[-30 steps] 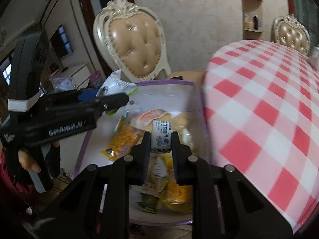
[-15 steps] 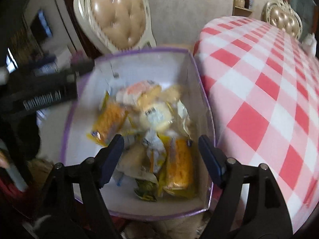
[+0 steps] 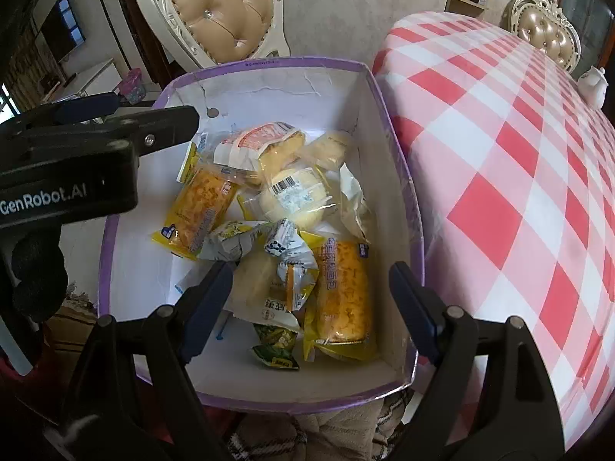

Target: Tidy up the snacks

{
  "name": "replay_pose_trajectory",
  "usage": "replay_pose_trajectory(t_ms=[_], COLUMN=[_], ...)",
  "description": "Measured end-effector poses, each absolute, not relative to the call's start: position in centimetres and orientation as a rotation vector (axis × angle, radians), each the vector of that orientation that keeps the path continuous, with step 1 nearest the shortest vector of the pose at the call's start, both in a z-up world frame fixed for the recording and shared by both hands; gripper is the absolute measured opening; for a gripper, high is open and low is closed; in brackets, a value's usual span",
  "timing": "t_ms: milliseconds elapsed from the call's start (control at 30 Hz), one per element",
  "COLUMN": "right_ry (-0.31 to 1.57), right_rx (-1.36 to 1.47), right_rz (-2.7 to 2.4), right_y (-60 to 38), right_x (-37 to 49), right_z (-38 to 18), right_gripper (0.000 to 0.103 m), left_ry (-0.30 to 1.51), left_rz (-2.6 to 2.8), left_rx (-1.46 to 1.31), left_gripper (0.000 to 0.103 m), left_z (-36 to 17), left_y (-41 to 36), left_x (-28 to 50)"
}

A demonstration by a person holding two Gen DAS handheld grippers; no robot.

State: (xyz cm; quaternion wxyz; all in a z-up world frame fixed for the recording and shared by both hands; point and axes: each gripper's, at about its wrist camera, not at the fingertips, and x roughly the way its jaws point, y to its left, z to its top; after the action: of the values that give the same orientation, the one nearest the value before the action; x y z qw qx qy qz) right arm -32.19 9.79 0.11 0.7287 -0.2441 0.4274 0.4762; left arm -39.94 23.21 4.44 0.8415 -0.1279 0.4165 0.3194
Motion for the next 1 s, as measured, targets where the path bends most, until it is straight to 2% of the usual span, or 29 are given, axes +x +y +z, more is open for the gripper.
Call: replay_pose_trajectory(t_ms=[1000], right_ry=[0.972], right_rx=[-0.554], right_rz=[1.064], right_y=[10.2], right_x=[-32.9], right_z=[-0.9], right_gripper=[0.085], left_ry=[0.926], left_rz=[0.663], left_rx=[-0.304], left_gripper=[0.101], left_z=[3.1], left_y=[24.0], left_x=[-39.7])
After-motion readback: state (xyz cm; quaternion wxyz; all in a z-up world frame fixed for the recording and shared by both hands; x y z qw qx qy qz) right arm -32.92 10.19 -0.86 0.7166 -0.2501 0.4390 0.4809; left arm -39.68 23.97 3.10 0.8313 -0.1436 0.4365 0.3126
